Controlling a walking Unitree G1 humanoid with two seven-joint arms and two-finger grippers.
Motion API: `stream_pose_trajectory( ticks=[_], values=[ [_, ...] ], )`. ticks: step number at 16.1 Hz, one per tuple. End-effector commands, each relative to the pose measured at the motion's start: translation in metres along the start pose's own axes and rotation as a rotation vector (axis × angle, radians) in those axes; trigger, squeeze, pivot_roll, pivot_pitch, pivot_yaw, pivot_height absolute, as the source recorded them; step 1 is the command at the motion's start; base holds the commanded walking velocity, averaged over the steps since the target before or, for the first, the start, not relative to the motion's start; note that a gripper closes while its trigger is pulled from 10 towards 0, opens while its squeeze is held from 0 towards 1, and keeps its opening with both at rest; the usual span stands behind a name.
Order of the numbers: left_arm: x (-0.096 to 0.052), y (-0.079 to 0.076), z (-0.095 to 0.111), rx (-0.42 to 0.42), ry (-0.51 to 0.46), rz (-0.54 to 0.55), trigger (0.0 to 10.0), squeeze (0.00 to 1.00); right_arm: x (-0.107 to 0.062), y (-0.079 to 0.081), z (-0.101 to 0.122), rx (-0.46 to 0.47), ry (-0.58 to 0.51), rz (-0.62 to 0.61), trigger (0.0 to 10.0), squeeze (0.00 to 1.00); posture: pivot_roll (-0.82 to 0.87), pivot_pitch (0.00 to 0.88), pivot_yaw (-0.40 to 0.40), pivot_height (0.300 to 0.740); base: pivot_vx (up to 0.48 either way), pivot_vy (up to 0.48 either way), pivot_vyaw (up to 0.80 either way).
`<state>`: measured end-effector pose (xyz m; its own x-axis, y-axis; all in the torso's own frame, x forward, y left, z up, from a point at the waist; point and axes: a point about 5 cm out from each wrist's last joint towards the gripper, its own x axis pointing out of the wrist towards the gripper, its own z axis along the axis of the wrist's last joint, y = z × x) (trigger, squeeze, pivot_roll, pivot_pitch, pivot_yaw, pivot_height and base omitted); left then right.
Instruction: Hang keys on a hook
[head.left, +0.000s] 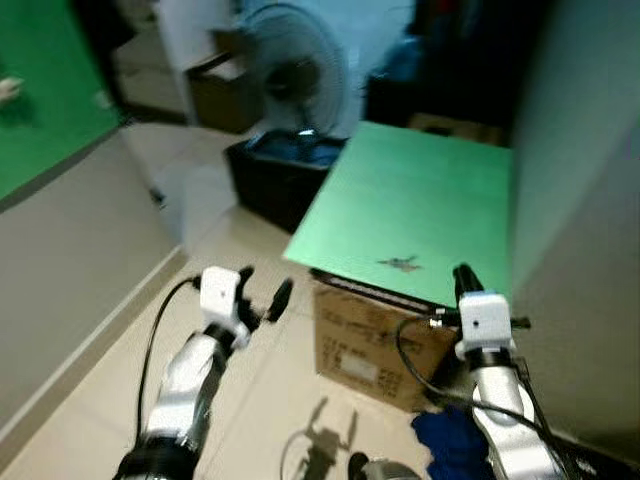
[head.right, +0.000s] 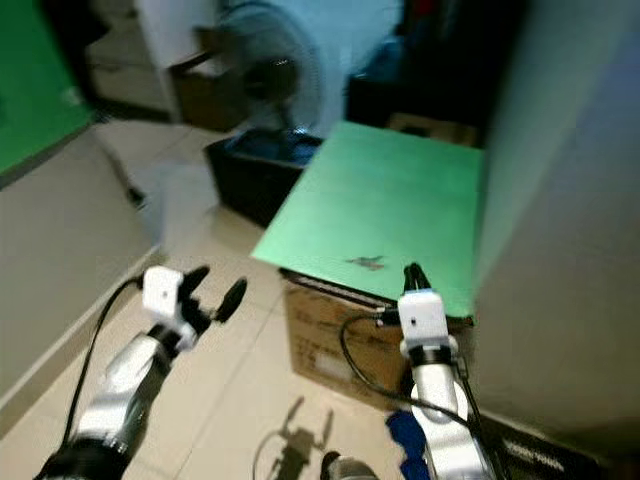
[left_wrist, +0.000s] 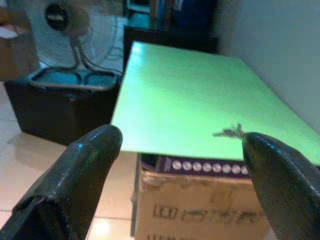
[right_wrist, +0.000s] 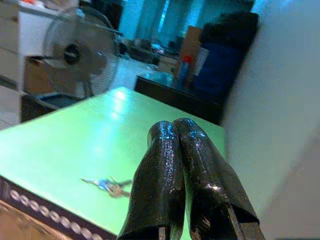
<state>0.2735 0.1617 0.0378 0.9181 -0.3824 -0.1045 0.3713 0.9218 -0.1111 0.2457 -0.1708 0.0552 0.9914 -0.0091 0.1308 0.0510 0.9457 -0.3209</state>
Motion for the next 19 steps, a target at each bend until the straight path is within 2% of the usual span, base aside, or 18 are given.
stream_pose_trajectory(
  ticks=[1,3,5,9,11,12,14,15,19],
  values=[
    [-0.002,0.008,0.003,0.029,0.009,0.006,10.0,0.0,-0.009,0.006,-0.003,-0.008,0.002,0.03,10.0,0.0,-0.14,0.0,0.052,0.74,0.0,0.0,-0.56],
    [-0.002,0.011,0.004,0.039,0.011,0.013,10.0,0.0,-0.017,0.005,-0.009,-0.018,0.037,0.021,10.0,0.0,-0.14,0.0,0.055,0.74,0.0,0.0,-0.28],
    [0.001,0.009,0.008,0.068,0.013,0.011,10.0,0.0,-0.014,0.0,-0.012,-0.009,0.061,-0.003,10.0,0.0,-0.14,0.0,0.056,0.74,0.0,0.0,0.0],
    [0.013,0.01,0.015,0.105,0.033,0.022,10.0,0.0,-0.008,0.002,-0.01,-0.002,0.065,0.001,10.0,0.0,-0.15,0.0,0.062,0.74,0.0,0.0,0.0],
    [0.009,0.016,0.023,0.07,-0.026,0.061,10.0,0.0,-0.008,0.0,-0.008,0.053,0.053,-0.018,10.0,0.0,-0.15,0.0,0.062,0.74,0.0,0.0,0.0],
    [0.001,0.024,0.032,0.034,-0.086,0.127,10.0,0.0,-0.006,-0.005,-0.003,0.108,0.054,-0.052,10.0,0.0,-0.15,0.0,0.051,0.74,0.0,0.0,0.0],
    [0.001,0.025,0.035,0.041,-0.098,0.13,10.0,0.0,-0.005,-0.005,-0.003,0.105,0.052,-0.044,10.0,0.0,-0.14,0.0,0.046,0.74,0.0,0.0,0.0],
    [0.002,0.023,0.034,0.091,-0.083,0.115,10.0,0.0,-0.003,-0.003,-0.007,0.089,0.066,-0.026,10.0,0.0,-0.13,0.0,0.04,0.74,0.0,0.0,0.0],
    [0.004,0.012,0.03,0.133,-0.047,0.079,10.0,0.0,0.001,0.0,-0.006,0.079,0.061,-0.001,10.0,0.0,-0.12,0.0,0.034,0.74,0.0,0.0,0.0]
  ],
)
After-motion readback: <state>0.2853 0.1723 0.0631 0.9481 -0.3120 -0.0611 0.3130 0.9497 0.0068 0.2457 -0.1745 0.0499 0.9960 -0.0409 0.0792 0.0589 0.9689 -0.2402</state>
